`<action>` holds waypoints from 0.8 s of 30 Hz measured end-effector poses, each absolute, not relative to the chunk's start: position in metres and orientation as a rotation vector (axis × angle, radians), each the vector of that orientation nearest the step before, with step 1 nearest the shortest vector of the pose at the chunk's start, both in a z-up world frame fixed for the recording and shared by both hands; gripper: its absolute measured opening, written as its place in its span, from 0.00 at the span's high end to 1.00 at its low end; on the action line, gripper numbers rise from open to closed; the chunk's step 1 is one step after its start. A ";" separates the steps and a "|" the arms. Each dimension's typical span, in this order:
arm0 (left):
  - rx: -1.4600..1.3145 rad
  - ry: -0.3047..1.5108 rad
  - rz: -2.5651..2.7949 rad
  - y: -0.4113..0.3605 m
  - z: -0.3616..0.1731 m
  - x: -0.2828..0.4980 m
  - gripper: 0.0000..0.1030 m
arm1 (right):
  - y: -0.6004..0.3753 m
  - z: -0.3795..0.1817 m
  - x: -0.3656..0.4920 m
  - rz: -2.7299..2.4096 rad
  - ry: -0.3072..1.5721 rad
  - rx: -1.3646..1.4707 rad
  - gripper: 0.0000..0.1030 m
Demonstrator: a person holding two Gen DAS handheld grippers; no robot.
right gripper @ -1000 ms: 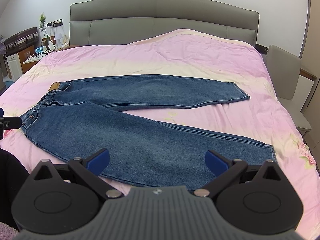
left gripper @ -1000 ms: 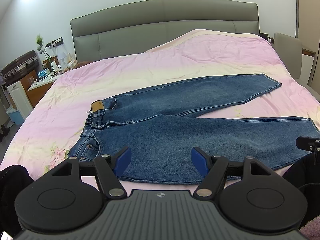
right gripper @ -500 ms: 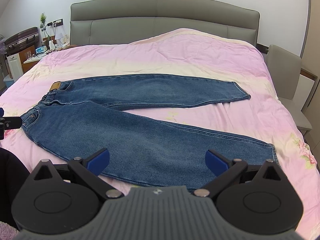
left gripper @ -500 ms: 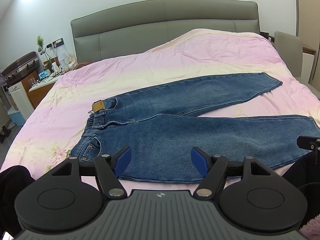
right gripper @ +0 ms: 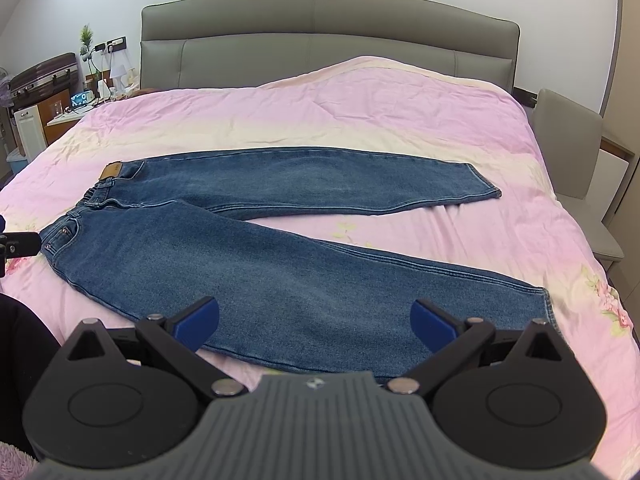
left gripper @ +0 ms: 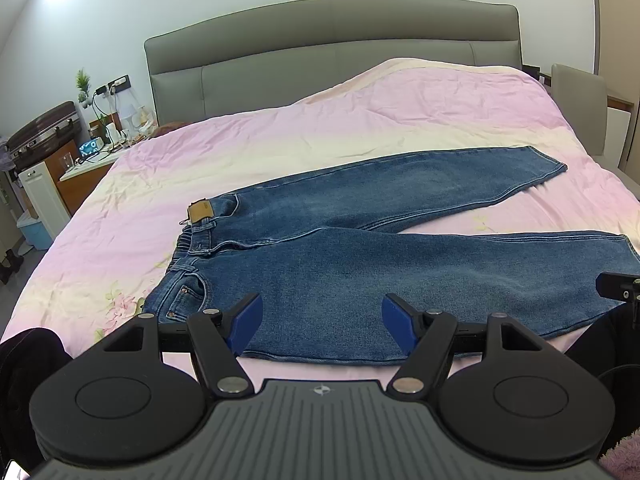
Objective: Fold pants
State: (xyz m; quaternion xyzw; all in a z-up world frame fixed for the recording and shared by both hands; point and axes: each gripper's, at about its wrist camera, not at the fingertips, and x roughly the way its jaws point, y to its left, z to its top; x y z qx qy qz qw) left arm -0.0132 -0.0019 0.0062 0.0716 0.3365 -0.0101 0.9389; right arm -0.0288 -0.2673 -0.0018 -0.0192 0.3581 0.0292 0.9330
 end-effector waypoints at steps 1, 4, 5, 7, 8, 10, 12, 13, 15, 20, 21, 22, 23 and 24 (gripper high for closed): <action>0.146 0.687 -0.020 -0.002 0.006 -0.013 0.22 | -0.267 -0.002 -0.029 0.059 0.733 -0.039 0.05; 0.146 0.687 -0.021 -0.001 0.006 -0.013 0.22 | -0.268 -0.002 -0.029 0.058 0.733 -0.040 0.05; 0.146 0.687 -0.021 -0.002 0.006 -0.013 0.22 | -0.268 -0.002 -0.028 0.055 0.732 -0.039 0.05; 0.150 0.687 -0.029 -0.001 0.006 -0.013 0.22 | -0.271 -0.003 -0.027 0.055 0.733 -0.032 0.05; 0.156 0.688 -0.040 0.000 0.005 -0.011 0.22 | -0.274 -0.004 -0.026 0.060 0.731 -0.023 0.05; 0.186 0.695 -0.069 0.005 0.003 -0.005 0.22 | -0.284 -0.004 -0.022 0.072 0.721 -0.009 0.05; 0.236 0.698 -0.103 0.013 0.001 0.004 0.22 | -0.300 -0.005 -0.018 0.074 0.696 -0.012 0.05; 0.271 0.707 -0.124 0.017 -0.001 0.009 0.22 | -0.308 -0.006 -0.015 0.067 0.691 -0.024 0.05; 0.346 0.720 -0.160 0.026 -0.006 0.019 0.22 | -0.327 -0.007 -0.006 0.042 0.692 -0.062 0.06; 0.514 0.783 -0.254 0.050 -0.025 0.050 0.22 | -0.387 -0.017 0.015 0.032 0.712 -0.084 0.17; 0.546 0.809 -0.278 0.054 -0.032 0.057 0.22 | -0.399 -0.021 0.020 0.030 0.726 -0.083 0.18; 0.580 0.835 -0.290 0.057 -0.039 0.063 0.22 | -0.411 -0.025 0.026 0.024 0.751 -0.086 0.22; 0.615 0.858 -0.300 0.059 -0.046 0.070 0.22 | -0.422 -0.030 0.031 0.027 0.775 -0.094 0.27; 0.652 0.881 -0.314 0.062 -0.054 0.075 0.22 | -0.431 -0.035 0.035 0.033 0.794 -0.103 0.30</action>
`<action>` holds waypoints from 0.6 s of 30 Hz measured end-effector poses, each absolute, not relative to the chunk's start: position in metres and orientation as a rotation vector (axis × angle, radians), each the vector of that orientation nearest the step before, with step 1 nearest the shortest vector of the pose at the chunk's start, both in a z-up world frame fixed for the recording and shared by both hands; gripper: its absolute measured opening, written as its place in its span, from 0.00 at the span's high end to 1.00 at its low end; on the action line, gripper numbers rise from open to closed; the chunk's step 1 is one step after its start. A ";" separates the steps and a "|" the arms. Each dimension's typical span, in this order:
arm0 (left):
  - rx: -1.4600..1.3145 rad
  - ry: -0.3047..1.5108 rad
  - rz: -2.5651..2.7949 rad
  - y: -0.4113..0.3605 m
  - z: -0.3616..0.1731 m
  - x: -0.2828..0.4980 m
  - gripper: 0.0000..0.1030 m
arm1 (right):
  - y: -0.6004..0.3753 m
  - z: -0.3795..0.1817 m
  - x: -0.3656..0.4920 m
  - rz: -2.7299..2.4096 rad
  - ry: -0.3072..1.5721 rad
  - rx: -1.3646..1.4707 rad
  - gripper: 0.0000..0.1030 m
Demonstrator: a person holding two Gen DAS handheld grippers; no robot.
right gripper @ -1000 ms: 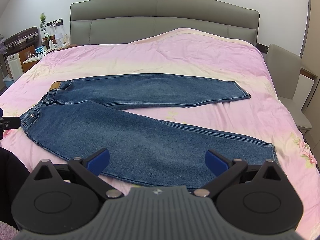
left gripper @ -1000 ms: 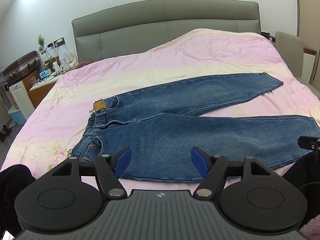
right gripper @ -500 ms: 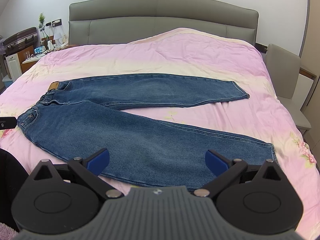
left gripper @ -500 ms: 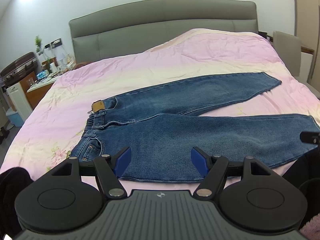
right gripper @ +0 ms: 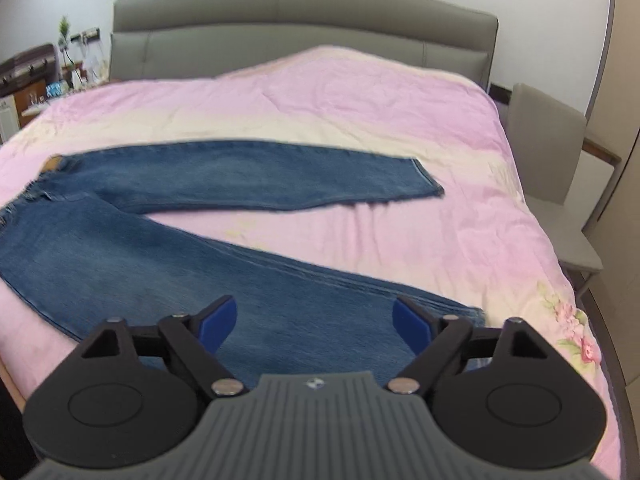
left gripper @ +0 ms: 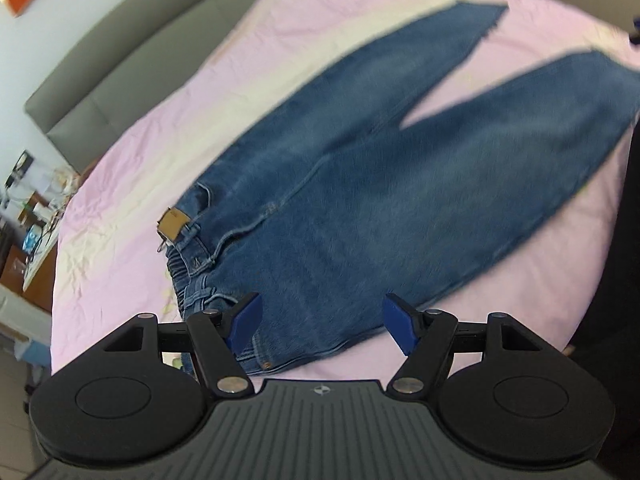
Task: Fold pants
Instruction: 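Grasp the jeans waistband with the left tool while the right tool grasps a leg hem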
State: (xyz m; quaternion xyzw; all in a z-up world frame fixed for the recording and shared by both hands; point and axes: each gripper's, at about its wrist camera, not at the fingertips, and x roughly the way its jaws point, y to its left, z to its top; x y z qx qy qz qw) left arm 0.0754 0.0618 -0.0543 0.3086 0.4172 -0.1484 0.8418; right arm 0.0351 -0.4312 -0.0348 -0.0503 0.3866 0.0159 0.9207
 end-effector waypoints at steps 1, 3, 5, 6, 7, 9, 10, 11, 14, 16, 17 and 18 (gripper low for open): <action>0.693 0.906 -0.324 0.063 -0.063 0.081 0.22 | -0.441 -0.040 0.038 0.040 0.809 -0.108 0.36; 0.776 0.948 -0.339 0.069 -0.084 0.090 0.22 | -0.457 -0.049 0.045 0.047 0.850 -0.125 0.38; 0.841 0.998 -0.350 0.074 -0.104 0.099 0.22 | -0.475 -0.062 0.053 0.051 0.918 -0.159 0.41; 0.870 1.024 -0.360 0.076 -0.113 0.102 0.22 | -0.482 -0.067 0.055 0.050 0.948 -0.167 0.42; 0.900 1.041 -0.378 0.076 -0.122 0.104 0.22 | -0.490 -0.075 0.057 0.048 0.986 -0.167 0.45; 0.960 1.064 -0.387 0.078 -0.140 0.109 0.22 | -0.502 -0.089 0.058 0.059 1.053 -0.175 0.45; 0.985 1.082 -0.383 0.079 -0.148 0.113 0.22 | -0.505 -0.097 0.057 0.071 1.085 -0.203 0.45; 1.000 1.091 -0.376 0.081 -0.155 0.115 0.22 | -0.508 -0.104 0.057 0.086 1.116 -0.231 0.45; 1.025 1.104 -0.355 0.083 -0.173 0.123 0.22 | -0.513 -0.125 0.052 0.132 1.196 -0.300 0.43; 1.030 1.113 -0.341 0.084 -0.181 0.128 0.21 | -0.513 -0.137 0.049 0.151 1.235 -0.320 0.35; 1.039 1.108 -0.342 0.084 -0.185 0.128 0.20 | -0.512 -0.143 0.050 0.165 1.251 -0.335 0.33; 1.056 1.096 -0.339 0.082 -0.188 0.128 0.19 | -0.511 -0.150 0.050 0.171 1.259 -0.359 0.33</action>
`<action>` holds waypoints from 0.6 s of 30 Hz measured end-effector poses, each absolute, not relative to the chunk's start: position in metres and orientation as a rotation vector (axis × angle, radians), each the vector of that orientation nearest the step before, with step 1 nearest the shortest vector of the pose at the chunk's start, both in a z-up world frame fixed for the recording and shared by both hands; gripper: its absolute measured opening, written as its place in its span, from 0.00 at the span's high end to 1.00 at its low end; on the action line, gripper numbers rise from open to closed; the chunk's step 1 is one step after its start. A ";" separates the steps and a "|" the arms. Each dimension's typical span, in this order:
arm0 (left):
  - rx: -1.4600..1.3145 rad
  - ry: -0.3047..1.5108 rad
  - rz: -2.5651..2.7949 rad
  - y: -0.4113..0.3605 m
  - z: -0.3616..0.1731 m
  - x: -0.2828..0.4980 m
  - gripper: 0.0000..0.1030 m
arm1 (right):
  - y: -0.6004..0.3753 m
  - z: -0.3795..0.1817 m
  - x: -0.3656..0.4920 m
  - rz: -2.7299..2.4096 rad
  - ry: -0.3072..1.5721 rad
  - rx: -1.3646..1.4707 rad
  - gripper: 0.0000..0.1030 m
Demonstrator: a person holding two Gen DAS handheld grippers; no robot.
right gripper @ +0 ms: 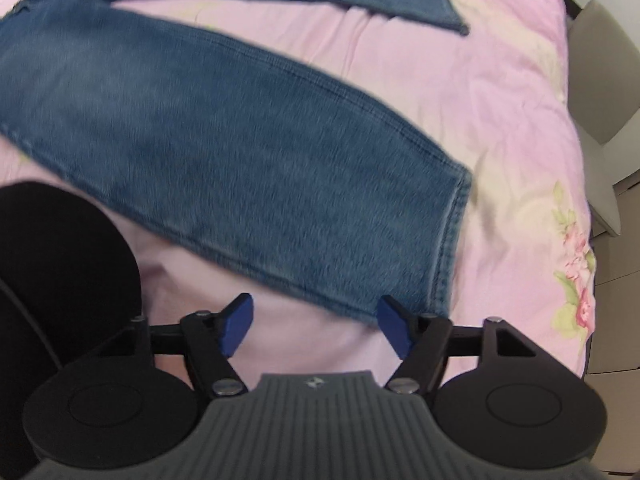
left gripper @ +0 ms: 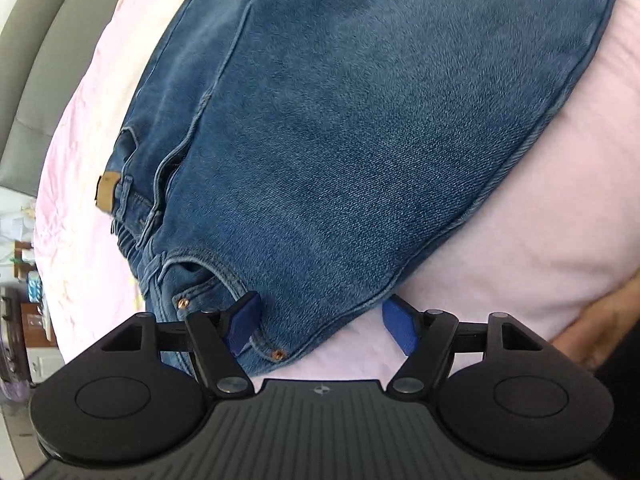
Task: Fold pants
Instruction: 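Grasp the jeans waistband with the left tool while the right tool grasps a leg hem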
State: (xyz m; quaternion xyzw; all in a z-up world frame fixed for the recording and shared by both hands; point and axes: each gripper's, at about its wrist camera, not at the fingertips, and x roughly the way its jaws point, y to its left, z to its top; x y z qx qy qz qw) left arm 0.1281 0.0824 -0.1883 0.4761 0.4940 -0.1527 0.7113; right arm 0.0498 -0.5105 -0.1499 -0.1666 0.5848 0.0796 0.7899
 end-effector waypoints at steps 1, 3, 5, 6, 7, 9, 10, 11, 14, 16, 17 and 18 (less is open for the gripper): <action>1.073 1.084 -0.333 0.081 -0.192 0.127 0.16 | -0.508 -0.157 0.050 0.165 1.258 -0.391 0.33; 1.103 1.068 -0.322 0.079 -0.199 0.128 0.15 | -0.505 -0.169 0.052 0.163 1.253 -0.434 0.33; 1.130 1.059 -0.305 0.075 -0.204 0.128 0.14 | -0.500 -0.177 0.052 0.165 1.226 -0.471 0.33; 1.148 1.051 -0.300 0.073 -0.205 0.126 0.15 | -0.498 -0.181 0.052 0.166 1.212 -0.491 0.33; 1.165 1.043 -0.299 0.070 -0.207 0.124 0.18 | -0.496 -0.183 0.052 0.164 1.198 -0.507 0.34; 1.171 1.044 -0.287 0.067 -0.208 0.122 0.27 | -0.491 -0.185 0.049 0.167 1.178 -0.521 0.49; 1.160 1.046 -0.274 0.065 -0.207 0.123 0.35 | -0.489 -0.184 0.048 0.166 1.168 -0.533 0.63; 1.145 1.047 -0.267 0.065 -0.205 0.123 0.41 | -0.486 -0.183 0.046 0.163 1.157 -0.549 0.75; 1.116 1.015 -0.233 0.064 -0.197 0.120 0.62 | -0.481 -0.170 0.040 0.155 1.120 -0.600 0.86; 1.089 0.981 -0.209 0.064 -0.187 0.117 0.68 | -0.478 -0.156 0.036 0.136 1.078 -0.600 0.88; 1.053 0.966 -0.186 0.065 -0.180 0.116 0.70 | -0.478 -0.147 0.035 0.125 1.053 -0.596 0.90; 1.017 0.952 -0.164 0.066 -0.173 0.116 0.71 | -0.478 -0.139 0.036 0.113 1.031 -0.593 0.90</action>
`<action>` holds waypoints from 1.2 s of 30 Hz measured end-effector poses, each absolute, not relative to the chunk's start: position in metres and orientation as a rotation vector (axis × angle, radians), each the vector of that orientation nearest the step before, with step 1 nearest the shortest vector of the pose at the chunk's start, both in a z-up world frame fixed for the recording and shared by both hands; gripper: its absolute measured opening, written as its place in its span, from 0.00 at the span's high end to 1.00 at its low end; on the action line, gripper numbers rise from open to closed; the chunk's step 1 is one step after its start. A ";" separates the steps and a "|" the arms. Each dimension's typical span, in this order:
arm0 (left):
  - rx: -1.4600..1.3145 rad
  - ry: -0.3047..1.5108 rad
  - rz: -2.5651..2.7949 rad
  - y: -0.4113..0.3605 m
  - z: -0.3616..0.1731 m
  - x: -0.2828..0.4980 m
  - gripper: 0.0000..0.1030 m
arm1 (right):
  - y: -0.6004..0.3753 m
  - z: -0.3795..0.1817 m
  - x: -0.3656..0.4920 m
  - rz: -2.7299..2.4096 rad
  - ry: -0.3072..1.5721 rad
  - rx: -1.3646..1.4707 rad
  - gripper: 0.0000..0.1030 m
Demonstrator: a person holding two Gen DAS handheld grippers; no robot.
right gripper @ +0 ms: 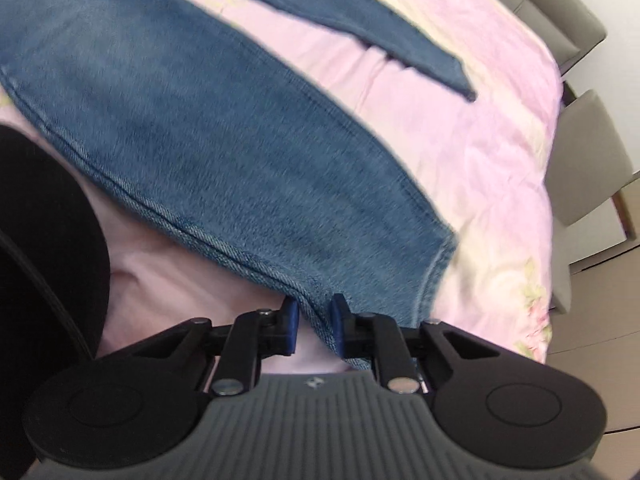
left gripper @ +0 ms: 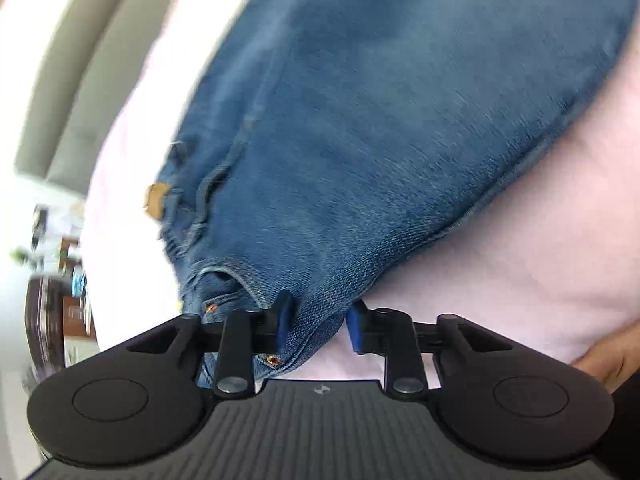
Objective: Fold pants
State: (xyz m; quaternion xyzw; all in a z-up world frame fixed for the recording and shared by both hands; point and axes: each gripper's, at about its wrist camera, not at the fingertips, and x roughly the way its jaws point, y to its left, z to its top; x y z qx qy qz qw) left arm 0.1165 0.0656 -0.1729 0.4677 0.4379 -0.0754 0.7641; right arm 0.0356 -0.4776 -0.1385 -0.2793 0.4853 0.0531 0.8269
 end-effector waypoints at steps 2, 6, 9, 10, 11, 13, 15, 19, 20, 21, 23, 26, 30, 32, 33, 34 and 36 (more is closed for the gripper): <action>0.955 0.912 -0.122 0.067 -0.156 0.119 0.72 | -0.478 -0.116 0.042 0.079 0.980 -0.585 0.92; 0.780 0.821 -0.027 0.069 -0.106 0.135 0.74 | -0.476 -0.075 0.068 0.013 0.894 -0.591 0.95; 0.688 0.790 0.009 0.070 -0.074 0.159 0.74 | -0.476 -0.052 0.099 -0.034 0.859 -0.600 0.96; 0.658 0.787 0.019 0.071 -0.065 0.168 0.74 | -0.476 -0.045 0.113 -0.048 0.850 -0.606 0.96; 0.630 0.787 0.026 0.072 -0.057 0.178 0.74 | -0.476 -0.039 0.127 -0.062 0.845 -0.611 0.96; 0.582 0.784 0.035 0.074 -0.046 0.200 0.74 | -0.477 -0.033 0.157 -0.083 0.850 -0.618 0.96; 0.569 0.786 0.042 0.073 -0.039 0.219 0.75 | -0.476 -0.031 0.186 -0.094 0.856 -0.627 0.97; 0.600 0.797 0.065 0.063 -0.038 0.260 0.76 | -0.473 -0.032 0.255 -0.119 0.868 -0.632 0.97; 0.600 0.800 0.071 0.062 -0.040 0.273 0.76 | -0.472 -0.035 0.271 -0.123 0.875 -0.636 0.97; 0.600 0.805 0.074 0.061 -0.043 0.285 0.76 | -0.471 -0.040 0.288 -0.127 0.882 -0.642 0.97; 0.600 0.826 0.082 0.058 -0.052 0.310 0.76 | -0.469 -0.055 0.326 -0.132 0.897 -0.653 0.97; 0.599 0.878 0.086 0.058 -0.072 0.340 0.76 | -0.464 -0.079 0.377 -0.132 0.921 -0.658 0.97; 0.527 0.953 0.106 0.067 -0.096 0.374 0.76 | -0.455 -0.115 0.434 -0.133 0.948 -0.670 0.97; 0.509 0.988 0.110 0.072 -0.107 0.388 0.76 | -0.449 -0.131 0.459 -0.131 0.958 -0.680 0.97; 0.502 1.009 0.110 0.075 -0.113 0.395 0.76 | -0.446 -0.139 0.470 -0.129 0.966 -0.684 0.97; 0.495 1.030 0.113 0.078 -0.119 0.402 0.76 | -0.443 -0.145 0.480 -0.128 0.972 -0.689 0.97; 0.477 1.055 0.127 0.082 -0.127 0.410 0.75 | -0.437 -0.154 0.495 -0.128 0.972 -0.707 0.97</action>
